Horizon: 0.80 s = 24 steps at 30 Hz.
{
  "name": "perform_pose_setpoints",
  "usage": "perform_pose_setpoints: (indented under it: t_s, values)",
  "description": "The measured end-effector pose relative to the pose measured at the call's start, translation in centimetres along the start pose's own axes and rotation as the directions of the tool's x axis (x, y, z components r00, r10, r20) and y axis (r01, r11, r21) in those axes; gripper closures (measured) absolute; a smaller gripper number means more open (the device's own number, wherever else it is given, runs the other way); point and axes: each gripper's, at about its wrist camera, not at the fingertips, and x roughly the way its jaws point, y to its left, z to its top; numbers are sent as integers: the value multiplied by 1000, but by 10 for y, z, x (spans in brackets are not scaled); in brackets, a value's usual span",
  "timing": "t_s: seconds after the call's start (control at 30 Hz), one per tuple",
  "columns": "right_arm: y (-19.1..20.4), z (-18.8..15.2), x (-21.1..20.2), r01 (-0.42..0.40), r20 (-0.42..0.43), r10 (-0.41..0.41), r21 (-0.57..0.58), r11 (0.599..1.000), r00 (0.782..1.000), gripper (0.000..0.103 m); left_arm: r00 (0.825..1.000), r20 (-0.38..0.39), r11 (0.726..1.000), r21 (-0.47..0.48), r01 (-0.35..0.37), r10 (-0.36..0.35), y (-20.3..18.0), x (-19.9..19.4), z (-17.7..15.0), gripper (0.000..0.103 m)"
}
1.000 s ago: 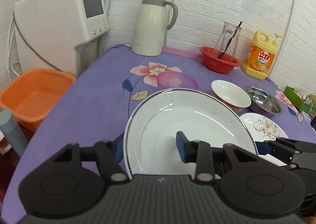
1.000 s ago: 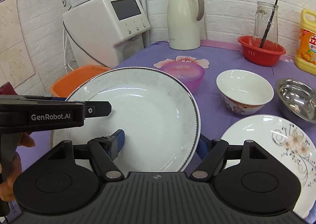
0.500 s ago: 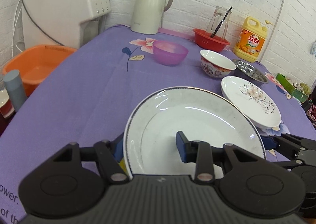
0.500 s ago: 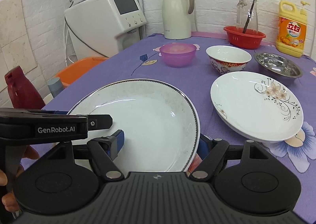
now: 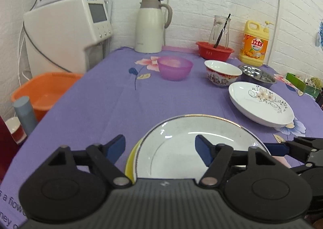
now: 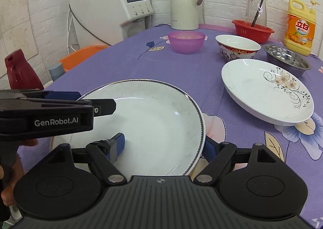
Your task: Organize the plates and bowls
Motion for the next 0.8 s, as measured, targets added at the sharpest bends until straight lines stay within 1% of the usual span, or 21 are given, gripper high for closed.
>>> perform_pose_setpoints:
  t_s: [0.07,0.13,0.23,0.33,0.43,0.5,0.57,0.63,0.7,0.73,0.8]
  values:
    - [-10,3,-10,13,49,-15,48,999,999,0,1000,22,1000,-13,-3,3,3,-4,8,29]
    - [-25,5,-19,21,83,-29,97,995,996,0,999,29,999,-29,16,-15,5,-3,16,28]
    - [-49,10,-28,32,100,-49,164,986,994,0,999,18,999,-36,34,-33,-1,4,27,28]
    - [-78,17,-36,86,117,-111,195,977,987,0,997,-9,996,-55,75,-76,-11,16,38,28]
    - [-113,29,-39,168,128,-197,207,964,972,0,992,-34,992,-54,116,-118,-28,32,49,28]
    - [-139,37,-31,214,98,-240,221,951,966,0,986,-57,986,-57,155,-158,-41,46,59,28]
    - [-163,43,-19,239,75,-263,240,941,962,0,975,-83,977,-66,202,-207,-57,62,68,28]
    - [-180,48,-1,265,26,-279,238,934,960,0,965,-114,971,-68,229,-236,-72,80,76,28]
    - [-192,48,15,269,-8,-275,233,934,961,0,954,-154,966,-82,246,-256,-87,102,81,28]
    - [-195,47,21,266,-22,-268,229,936,963,0,946,-174,961,-88,261,-273,-94,114,83,28]
    - [-195,44,30,252,-38,-250,220,943,968,0,938,-217,962,-110,251,-270,-104,136,85,28]
